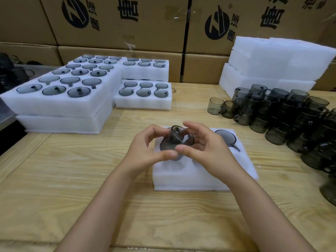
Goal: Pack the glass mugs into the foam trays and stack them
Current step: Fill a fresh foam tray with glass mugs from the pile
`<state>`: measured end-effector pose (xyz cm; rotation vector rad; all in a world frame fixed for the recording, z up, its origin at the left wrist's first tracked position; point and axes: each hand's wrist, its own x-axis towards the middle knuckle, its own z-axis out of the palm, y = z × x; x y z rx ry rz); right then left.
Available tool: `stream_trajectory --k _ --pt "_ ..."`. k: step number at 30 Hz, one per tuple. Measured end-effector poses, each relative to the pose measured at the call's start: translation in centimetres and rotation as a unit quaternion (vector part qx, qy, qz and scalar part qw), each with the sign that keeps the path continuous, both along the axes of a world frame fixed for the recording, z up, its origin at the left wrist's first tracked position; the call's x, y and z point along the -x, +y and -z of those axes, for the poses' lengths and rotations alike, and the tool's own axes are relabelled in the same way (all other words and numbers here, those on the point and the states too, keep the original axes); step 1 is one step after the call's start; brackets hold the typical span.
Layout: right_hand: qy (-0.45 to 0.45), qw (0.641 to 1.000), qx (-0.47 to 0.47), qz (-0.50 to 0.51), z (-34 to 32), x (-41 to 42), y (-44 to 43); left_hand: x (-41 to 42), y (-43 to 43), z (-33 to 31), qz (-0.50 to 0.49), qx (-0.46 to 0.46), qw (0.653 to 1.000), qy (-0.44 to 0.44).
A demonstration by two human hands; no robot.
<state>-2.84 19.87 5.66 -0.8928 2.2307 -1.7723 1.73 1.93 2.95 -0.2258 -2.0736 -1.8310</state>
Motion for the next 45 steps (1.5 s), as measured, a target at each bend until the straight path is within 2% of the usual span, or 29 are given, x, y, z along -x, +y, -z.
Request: stream_trajectory --k 3,6,13,15,17,19,20,21,22,24,26,27,29,30,31,33,35,37,38,40,43,45 --pt "0.023 0.998 -0.047 -0.031 0.2 0.2 0.7 -0.4 -0.9 0.2 0.064 -0.085 0.994 -0.008" --pt "0.052 0.99 -0.118 -0.057 0.3 0.2 0.9 -0.1 -0.6 0.4 0.019 -0.092 0.996 -0.006" --pt "0.132 0.968 -0.188 -0.098 -0.7 -0.3 0.6 0.4 1.4 0.1 -0.104 -0.098 0.99 0.019" --pt "0.161 0.953 -0.236 -0.104 -0.7 -0.4 0.3 0.6 2.4 -0.3 -0.114 -0.059 0.992 -0.002" --pt "0.165 0.944 -0.253 -0.128 -1.0 -0.3 0.1 1.0 3.3 -0.7 -0.118 0.041 0.991 -0.036" --pt "0.048 0.974 -0.153 -0.159 -1.9 -0.5 -0.6 1.2 3.7 -0.8 -0.118 0.135 0.983 -0.046" --pt "-0.003 0.986 -0.089 -0.14 -2.0 -0.3 -1.2 1.2 3.8 -0.9 -0.114 0.144 0.982 -0.043" --pt "-0.015 0.994 -0.058 -0.091 -1.7 -0.1 -2.0 1.3 3.8 -0.8 -0.111 0.146 0.982 -0.037" --pt "0.04 0.994 -0.101 -0.014 -1.3 0.0 -3.0 1.4 3.7 -0.5 -0.113 0.153 0.981 -0.032" --pt "0.147 0.955 -0.237 0.097 0.2 0.2 -4.8 1.6 3.4 0.1 -0.138 0.183 0.972 -0.046" --pt "0.142 0.928 -0.33 0.103 1.4 0.0 -5.8 1.7 3.0 0.5 -0.137 0.216 0.964 -0.077" --pt "0.137 0.918 -0.359 0.094 1.8 0.1 -6.0 1.9 2.8 0.7 -0.123 0.262 0.952 -0.099" --pt "0.146 0.903 -0.395 0.084 2.0 0.5 -5.9 2.4 2.3 1.1 -0.098 0.416 0.891 -0.155" --pt "0.148 0.902 -0.397 0.083 1.9 0.6 -5.8 2.7 2.0 1.2 -0.097 0.454 0.867 -0.18" --pt "0.152 0.9 -0.4 0.084 1.9 0.7 -5.9 2.8 1.9 1.2 -0.098 0.458 0.861 -0.198" --pt "0.156 0.898 -0.402 0.091 2.1 0.6 -6.0 2.8 1.9 0.9 -0.092 0.41 0.89 -0.179" --pt "0.138 0.909 -0.378 0.109 2.3 0.7 -6.1 2.4 2.5 0.7 -0.095 0.339 0.929 -0.115" --pt "0.13 0.919 -0.348 0.131 2.3 1.0 -6.4 2.1 3.0 0.4 -0.137 0.203 0.964 -0.107" --pt "0.136 0.919 -0.342 0.141 2.3 1.2 -6.6 2.2 3.1 0.4 -0.162 0.137 0.97 -0.119" --pt "0.143 0.916 -0.342 0.154 2.2 1.5 -6.9 2.6 2.9 0.4 -0.191 0.068 0.968 -0.148" --pt "0.137 0.922 -0.324 0.16 2.1 1.9 -7.0 3.1 2.1 1.1 -0.162 -0.147 0.964 -0.153" --pt "0.122 0.941 -0.269 0.162 1.7 2.1 -6.6 2.9 1.3 1.7 -0.147 -0.223 0.956 -0.123"
